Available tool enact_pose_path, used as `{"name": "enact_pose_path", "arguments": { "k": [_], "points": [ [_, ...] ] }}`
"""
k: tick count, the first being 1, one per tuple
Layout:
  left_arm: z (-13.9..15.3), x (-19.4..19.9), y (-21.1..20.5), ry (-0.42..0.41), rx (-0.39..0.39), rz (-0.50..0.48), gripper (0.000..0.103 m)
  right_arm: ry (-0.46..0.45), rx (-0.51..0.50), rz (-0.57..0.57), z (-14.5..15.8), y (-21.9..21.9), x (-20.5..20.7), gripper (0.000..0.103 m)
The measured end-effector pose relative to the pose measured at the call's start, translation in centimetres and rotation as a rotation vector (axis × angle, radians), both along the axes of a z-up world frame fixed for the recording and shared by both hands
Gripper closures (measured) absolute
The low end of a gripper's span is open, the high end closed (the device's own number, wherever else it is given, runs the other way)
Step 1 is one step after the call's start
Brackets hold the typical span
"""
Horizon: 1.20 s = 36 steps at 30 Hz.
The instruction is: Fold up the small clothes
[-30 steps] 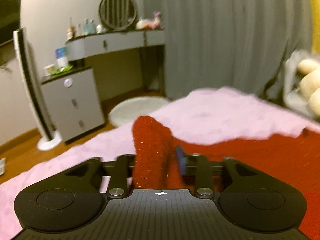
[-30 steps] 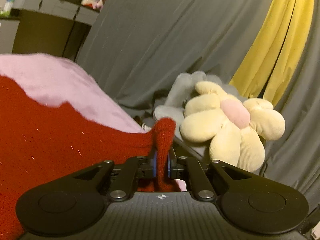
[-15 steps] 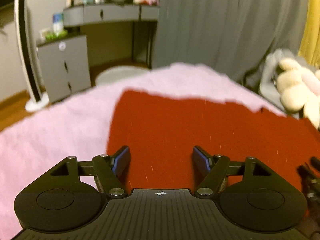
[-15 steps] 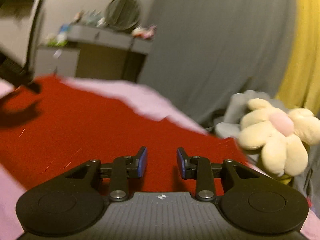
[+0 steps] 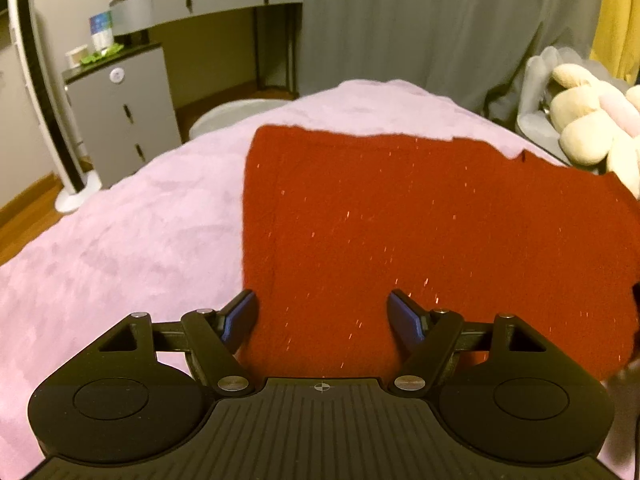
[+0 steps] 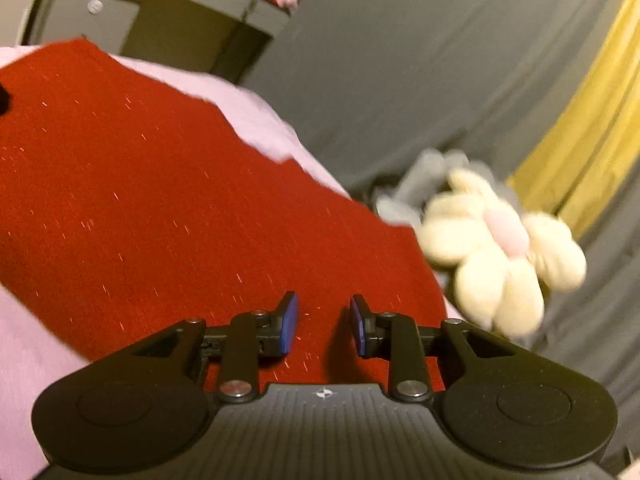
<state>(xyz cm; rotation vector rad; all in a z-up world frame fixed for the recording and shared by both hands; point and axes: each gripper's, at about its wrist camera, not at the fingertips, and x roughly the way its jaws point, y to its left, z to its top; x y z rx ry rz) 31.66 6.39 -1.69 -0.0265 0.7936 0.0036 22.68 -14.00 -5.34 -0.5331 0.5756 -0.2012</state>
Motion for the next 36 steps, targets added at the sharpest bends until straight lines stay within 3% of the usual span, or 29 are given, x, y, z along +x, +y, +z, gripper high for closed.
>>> {"name": "enact_pose_path", "arguments": {
  "k": [2, 11, 15, 20, 22, 25, 28, 29, 32, 36],
  "points": [
    [0.2, -0.7, 0.7, -0.002, -0.026, 0.001, 0.025, 0.005, 0.032, -0.027, 1.1, 0.4, -0.8, 0.078],
    [0.5, -2.7, 4.9, 0.04, -0.173, 0.04, 0.024, 0.029, 0.192, 0.102, 3.6, 5.1, -4.0, 0.078],
    [0.3, -3.3, 6.8, 0.057, -0.196, 0.073, 0.024, 0.014, 0.343, 0.12, 3.9, 6.2, -4.0, 0.084],
    [-1.3, -3.0, 8.6, 0.144, -0.464, 0.01, 0.027, 0.01, 0.644, 0.11, 1.9, 4.8, -3.5, 0.088],
    [-1.9, -2.4, 8.7, 0.152, -0.522, 0.012, 0.027, 0.007, 0.727, 0.09, 1.0, 4.2, -3.8, 0.088],
    [-3.2, -1.4, 8.6, 0.18, -0.606, 0.036, 0.03, 0.015, 0.712, 0.102, 0.0, 3.0, -2.9, 0.092],
    [-3.7, -0.6, 8.1, 0.177, -0.645, 0.029, 0.031, -0.027, 0.773, 0.096, 0.4, 1.3, -3.0, 0.096],
    [-3.6, -0.3, 8.0, 0.174, -0.656, 0.017, 0.038, -0.045, 0.783, 0.093, 0.4, 1.0, -2.7, 0.096],
    [-4.3, 0.5, 8.2, 0.186, -0.724, 0.045, 0.045, -0.056, 0.829, 0.114, 0.2, 1.0, -2.4, 0.098],
    [-5.5, 1.2, 8.5, 0.191, -0.814, 0.109, 0.055, 0.032, 0.753, 0.1, -1.6, 2.8, -1.0, 0.099]
  ]
}}
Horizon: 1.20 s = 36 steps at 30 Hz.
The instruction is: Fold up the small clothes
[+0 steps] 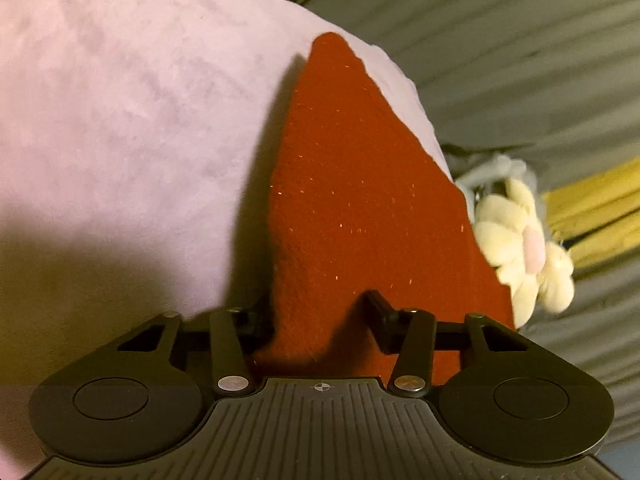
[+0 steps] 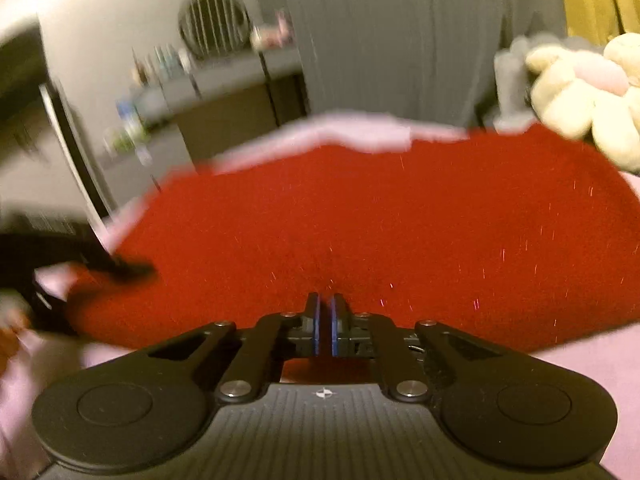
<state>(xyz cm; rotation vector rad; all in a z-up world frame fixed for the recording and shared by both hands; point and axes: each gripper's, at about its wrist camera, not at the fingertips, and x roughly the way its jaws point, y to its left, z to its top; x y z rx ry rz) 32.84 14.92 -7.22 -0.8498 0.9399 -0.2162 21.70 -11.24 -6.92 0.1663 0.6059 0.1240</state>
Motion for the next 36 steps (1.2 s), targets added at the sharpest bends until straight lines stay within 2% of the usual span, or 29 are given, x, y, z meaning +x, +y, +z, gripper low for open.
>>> {"name": "enact_pose_path", "arguments": {
  "k": [3, 5, 7, 8, 9, 10, 12, 15, 18, 23, 30, 33, 36],
  "points": [
    [0.5, 0.6, -0.5, -0.013, 0.034, -0.019, 0.062, -0.015, -0.011, 0.002, 0.3, 0.0, -0.2, 0.099],
    [0.8, 0.6, -0.5, -0.022, 0.041, -0.015, 0.066, -0.069, 0.026, -0.016, 1.4, -0.3, -1.0, 0.099],
    [0.8, 0.7, -0.9, -0.021, 0.039, -0.001, 0.067, -0.111, 0.008, -0.033, 1.8, -0.1, -1.3, 0.099],
    [0.8, 0.5, -0.9, -0.02, 0.039, 0.004, 0.068, -0.093, -0.012, -0.025, 1.3, 0.2, -1.0, 0.098],
    [0.9, 0.5, -1.0, -0.016, 0.037, 0.008, 0.069, -0.022, -0.025, -0.012, 0.2, 0.4, -0.3, 0.098],
    [1.0, 0.4, -0.9, -0.016, 0.035, 0.013, 0.07, 0.007, -0.035, 0.001, -0.8, 0.6, 0.0, 0.098],
    [1.7, 0.1, -0.7, -0.029, 0.037, 0.012, 0.072, -0.013, -0.068, 0.009, -0.2, 0.8, -0.4, 0.098],
    [3.7, 0.0, -1.1, -0.07, 0.079, -0.012, 0.073, -0.042, -0.016, -0.02, 1.8, -0.4, -1.2, 0.098],
    [6.2, 0.1, -2.5, -0.124, 0.132, -0.046, 0.074, -0.065, -0.073, -0.094, 3.1, -2.1, -2.1, 0.097],
    [9.4, 0.0, -5.2, -0.208, 0.134, -0.09, 0.074, -0.086, -0.198, -0.194, 4.0, -4.2, -2.8, 0.097],
    [12.2, -0.3, -13.4, -0.369, 0.247, -0.3, 0.074, -0.079, -0.242, -0.235, 3.0, -5.5, -2.6, 0.097],
    [11.8, 0.1, -17.5, -0.397, 0.271, -0.401, 0.074, -0.083, -0.22, -0.284, 3.1, -7.2, -2.4, 0.097],
    [10.1, 0.8, -21.3, -0.383, 0.291, -0.483, 0.074, -0.082, -0.194, -0.326, 3.2, -9.0, -2.5, 0.097]
  ]
}}
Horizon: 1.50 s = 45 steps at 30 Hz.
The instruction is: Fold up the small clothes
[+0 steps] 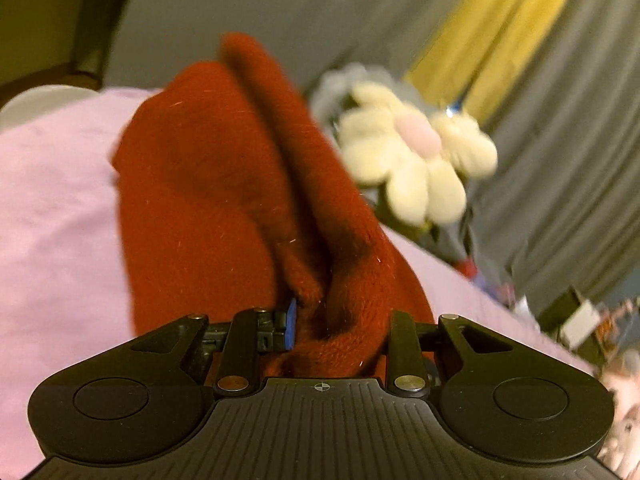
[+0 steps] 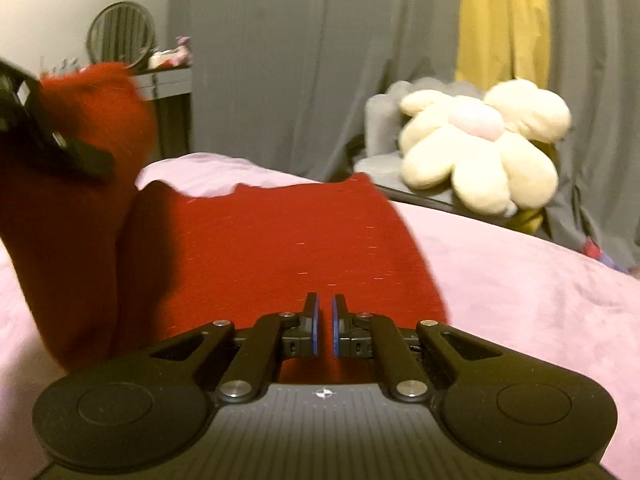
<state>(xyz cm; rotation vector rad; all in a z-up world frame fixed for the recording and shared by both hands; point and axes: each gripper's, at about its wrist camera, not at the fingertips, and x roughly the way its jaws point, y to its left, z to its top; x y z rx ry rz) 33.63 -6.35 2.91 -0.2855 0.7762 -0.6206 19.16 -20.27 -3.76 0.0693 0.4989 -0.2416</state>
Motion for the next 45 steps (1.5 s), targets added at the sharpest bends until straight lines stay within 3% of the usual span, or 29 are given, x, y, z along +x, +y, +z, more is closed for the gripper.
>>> {"name": "enact_pose_path", "arguments": {
  "k": [3, 6, 8, 14, 20, 25, 31, 36, 41, 45],
  "points": [
    [-2.5, 0.8, -2.3, 0.053, -0.001, -0.034, 0.074, 0.001, 0.028, -0.022, -0.3, -1.1, -0.2, 0.097],
    [-5.2, 1.4, -2.5, 0.116, -0.071, -0.04, 0.071, -0.003, 0.062, -0.017, -0.5, -1.8, -0.1, 0.097],
    [-6.2, 1.2, -2.1, 0.109, -0.116, -0.041, 0.068, -0.005, 0.084, -0.009, -0.6, -2.3, 0.0, 0.097],
    [-6.4, 0.9, -0.5, 0.112, -0.239, -0.08, 0.039, -0.016, 0.152, -0.01, -0.4, -3.3, 0.0, 0.097],
    [-6.6, 0.3, -0.9, 0.083, -0.255, -0.155, 0.028, -0.166, 0.28, 0.063, 2.7, -3.8, -1.5, 0.097],
    [-7.3, 0.2, 0.8, 0.11, -0.355, -0.179, 0.025, -0.209, 0.369, 0.139, 3.0, -3.6, -1.3, 0.097],
    [-7.2, -0.1, 1.2, 0.114, -0.349, -0.146, 0.028, -0.145, 0.373, 0.172, 1.2, -3.1, 0.2, 0.097],
    [-6.4, -2.0, 3.6, 0.145, -0.419, 0.014, 0.026, 0.072, 0.3, 0.115, -2.0, -3.0, 2.2, 0.098],
    [-5.9, -3.8, 5.3, 0.095, -0.292, 0.172, 0.023, 0.06, 0.28, 0.126, -1.3, -2.5, 2.2, 0.098],
    [-6.1, -3.3, 6.0, 0.095, -0.206, 0.236, 0.023, 0.07, 0.273, 0.116, -1.7, -2.5, 2.3, 0.098]
  ]
}}
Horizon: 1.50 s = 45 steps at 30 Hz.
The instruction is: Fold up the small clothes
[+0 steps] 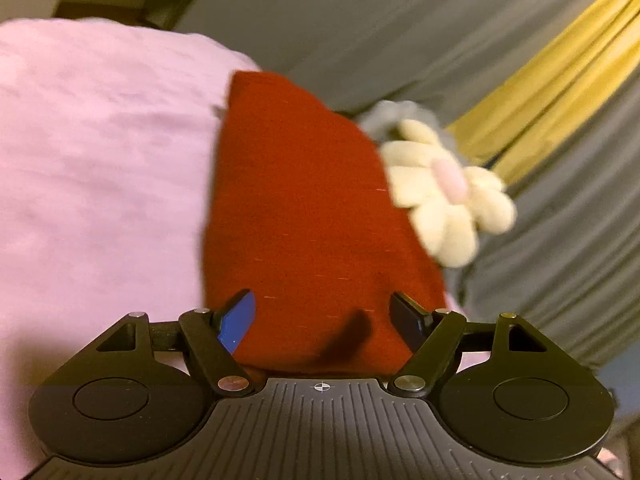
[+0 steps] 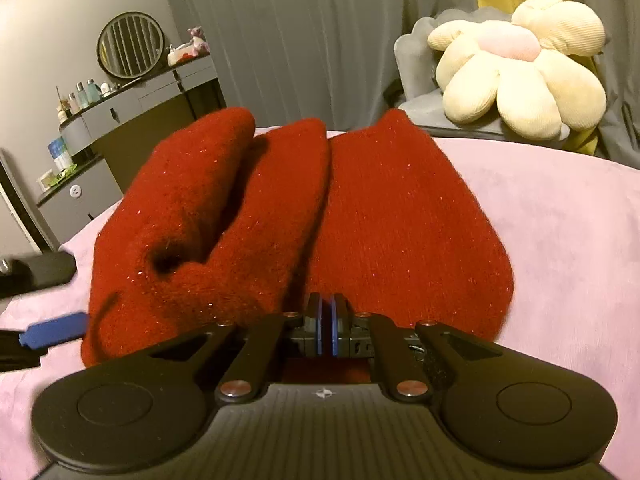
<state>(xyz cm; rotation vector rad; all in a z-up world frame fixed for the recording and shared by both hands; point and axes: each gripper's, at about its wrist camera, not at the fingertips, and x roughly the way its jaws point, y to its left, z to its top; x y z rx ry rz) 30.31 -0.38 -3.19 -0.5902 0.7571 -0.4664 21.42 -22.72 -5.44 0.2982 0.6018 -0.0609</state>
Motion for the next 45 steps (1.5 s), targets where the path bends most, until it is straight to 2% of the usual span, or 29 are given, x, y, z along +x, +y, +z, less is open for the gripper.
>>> {"name": "enact_pose_path", "arguments": {
  "k": [2, 5, 9, 12, 15, 17, 19, 20, 21, 23, 24, 26, 28, 30, 31, 32, 34, 37, 39, 42, 43, 44, 45],
  "points": [
    [-0.2, 0.3, 0.4, 0.014, 0.019, 0.001, 0.023, -0.004, -0.007, -0.002, 0.2, 0.2, 0.1, 0.098],
    [-1.3, 0.8, 0.7, 0.058, -0.002, -0.011, 0.023, -0.006, -0.029, -0.004, 0.5, 0.6, -0.3, 0.098],
    [-1.6, 1.2, 0.0, 0.055, 0.045, -0.034, 0.023, -0.044, -0.052, -0.024, 1.8, 1.2, -0.9, 0.098],
    [-1.7, 1.3, -0.3, 0.055, 0.06, -0.041, 0.022, -0.145, -0.075, -0.044, 3.9, 1.5, -2.2, 0.097],
    [-1.9, 1.1, -0.8, 0.049, 0.102, -0.047, 0.021, -0.253, -0.041, -0.024, 5.5, 2.0, -3.1, 0.094],
    [-2.0, 0.8, -1.2, 0.036, 0.136, -0.052, 0.02, -0.229, -0.036, 0.026, 4.8, 2.6, -2.5, 0.093],
    [-2.0, 0.4, -0.9, 0.048, 0.146, -0.043, 0.019, -0.105, -0.085, 0.047, 2.7, 3.2, -1.0, 0.093],
    [-1.9, 0.1, -0.7, 0.059, 0.151, -0.037, 0.02, -0.004, -0.109, 0.045, 0.9, 3.2, 0.0, 0.093],
    [-1.8, -0.4, -0.4, 0.055, 0.149, -0.025, 0.02, 0.01, -0.11, 0.037, 0.0, 3.1, 0.1, 0.093],
    [-1.4, -1.5, 0.1, 0.009, 0.158, 0.007, 0.019, -0.008, -0.081, 0.038, 0.6, 2.5, -0.2, 0.091],
    [-1.2, -1.9, 0.3, -0.017, 0.171, 0.028, 0.019, -0.021, -0.061, 0.027, 1.4, 2.2, -0.4, 0.087],
    [-1.0, -2.3, 0.6, -0.055, 0.188, 0.063, 0.019, -0.05, -0.023, 0.01, 2.5, 1.5, -0.8, 0.061],
    [-1.2, -2.1, 0.7, -0.071, 0.185, 0.065, 0.019, -0.065, 0.037, 0.006, 3.2, 0.4, -1.0, 0.052],
    [-1.9, -1.5, 0.8, -0.055, 0.157, 0.046, 0.019, -0.075, 0.133, 0.004, 3.6, -0.9, -0.9, 0.048],
    [-2.2, -1.3, 0.7, -0.048, 0.149, 0.04, 0.019, -0.08, 0.191, 0.007, 3.6, -1.4, -0.7, 0.039],
    [-2.5, -1.3, 0.8, -0.053, 0.14, 0.034, 0.018, -0.087, 0.264, 0.01, 3.4, -2.2, -0.1, 0.024],
    [-2.6, -1.1, 0.8, -0.06, 0.135, 0.023, 0.018, -0.062, 0.35, 0.042, 3.1, -3.0, 1.0, 0.005],
    [-2.6, -1.0, 1.2, -0.058, 0.12, 0.009, 0.018, 0.015, 0.4, 0.12, 2.0, -3.4, 4.3, 0.004],
    [-2.6, -1.0, 1.2, -0.053, 0.125, -0.004, 0.018, 0.033, 0.438, 0.15, 1.5, -3.2, 5.7, 0.004],
    [-2.4, -1.3, 0.7, -0.067, 0.141, -0.025, 0.018, 0.026, 0.395, 0.2, 1.9, -1.6, 6.5, 0.005],
    [-2.4, -1.3, 0.4, -0.07, 0.149, -0.037, 0.018, 0.027, 0.356, 0.219, 2.1, -0.9, 6.8, 0.011],
    [-2.3, -1.4, 0.1, -0.073, 0.161, -0.055, 0.017, 0.026, 0.325, 0.242, 2.3, -0.2, 7.0, 0.033],
    [-2.4, -1.5, -0.2, -0.077, 0.172, -0.071, 0.017, 0.023, 0.275, 0.266, 2.5, 0.8, 7.0, 0.047]
  ]
}}
